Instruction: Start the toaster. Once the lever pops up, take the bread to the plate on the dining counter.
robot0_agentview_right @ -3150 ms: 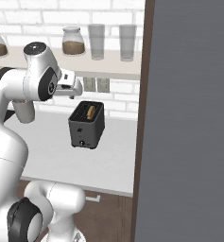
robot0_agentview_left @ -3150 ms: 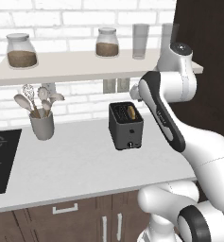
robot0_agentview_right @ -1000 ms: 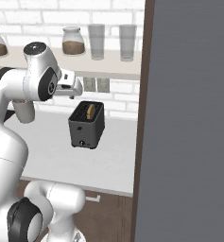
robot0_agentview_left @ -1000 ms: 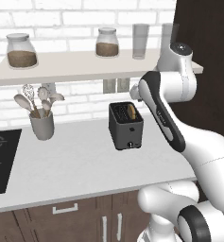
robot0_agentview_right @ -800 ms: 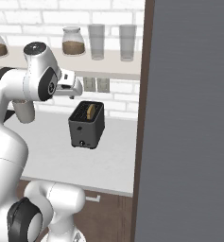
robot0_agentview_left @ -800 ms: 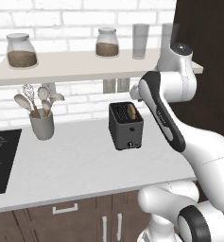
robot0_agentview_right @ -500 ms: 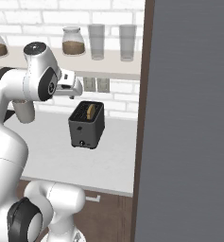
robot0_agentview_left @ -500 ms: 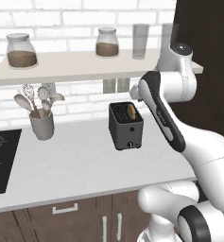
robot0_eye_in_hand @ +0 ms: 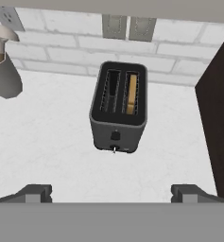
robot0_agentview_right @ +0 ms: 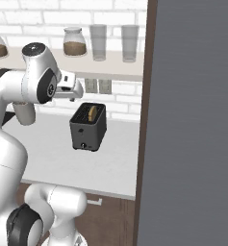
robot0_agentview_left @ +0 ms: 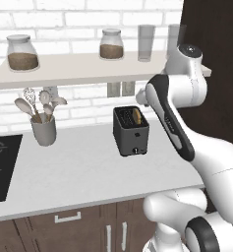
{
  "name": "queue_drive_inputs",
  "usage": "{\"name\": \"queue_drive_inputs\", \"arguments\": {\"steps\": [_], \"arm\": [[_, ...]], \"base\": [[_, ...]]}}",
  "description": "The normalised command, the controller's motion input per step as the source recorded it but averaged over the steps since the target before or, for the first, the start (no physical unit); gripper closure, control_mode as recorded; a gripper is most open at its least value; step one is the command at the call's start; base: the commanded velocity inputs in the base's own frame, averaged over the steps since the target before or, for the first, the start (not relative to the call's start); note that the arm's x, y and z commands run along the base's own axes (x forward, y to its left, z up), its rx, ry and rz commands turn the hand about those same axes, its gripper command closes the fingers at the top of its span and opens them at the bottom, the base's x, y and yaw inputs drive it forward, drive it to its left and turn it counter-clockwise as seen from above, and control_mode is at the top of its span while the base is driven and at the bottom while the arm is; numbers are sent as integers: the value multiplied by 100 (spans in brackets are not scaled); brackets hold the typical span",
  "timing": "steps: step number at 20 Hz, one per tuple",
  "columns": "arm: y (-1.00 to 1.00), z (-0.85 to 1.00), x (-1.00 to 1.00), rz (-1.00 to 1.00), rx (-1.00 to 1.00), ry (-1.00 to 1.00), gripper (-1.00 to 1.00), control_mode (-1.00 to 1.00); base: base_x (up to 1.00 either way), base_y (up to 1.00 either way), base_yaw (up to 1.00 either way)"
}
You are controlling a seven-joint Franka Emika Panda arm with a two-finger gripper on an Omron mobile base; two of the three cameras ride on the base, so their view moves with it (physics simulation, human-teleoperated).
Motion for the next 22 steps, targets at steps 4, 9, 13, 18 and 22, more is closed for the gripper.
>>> {"name": "queue_drive_inputs", "arguments": {"steps": [4,9,13,18,22], "arm": [[-17,-8,-57,-2,0,-4,-100,-100],[-26,-26,-41,-1,0,-9,-100,-100],[-13,-30,-4,0,0,0,-100,-100],[0,-34,24,0,0,-1,-100,-100],[0,-27,60,-2,0,0,-100,-100]], "base": [[0,0,0],[0,0,0],[0,0,0],[0,0,0],[0,0,0]]}}
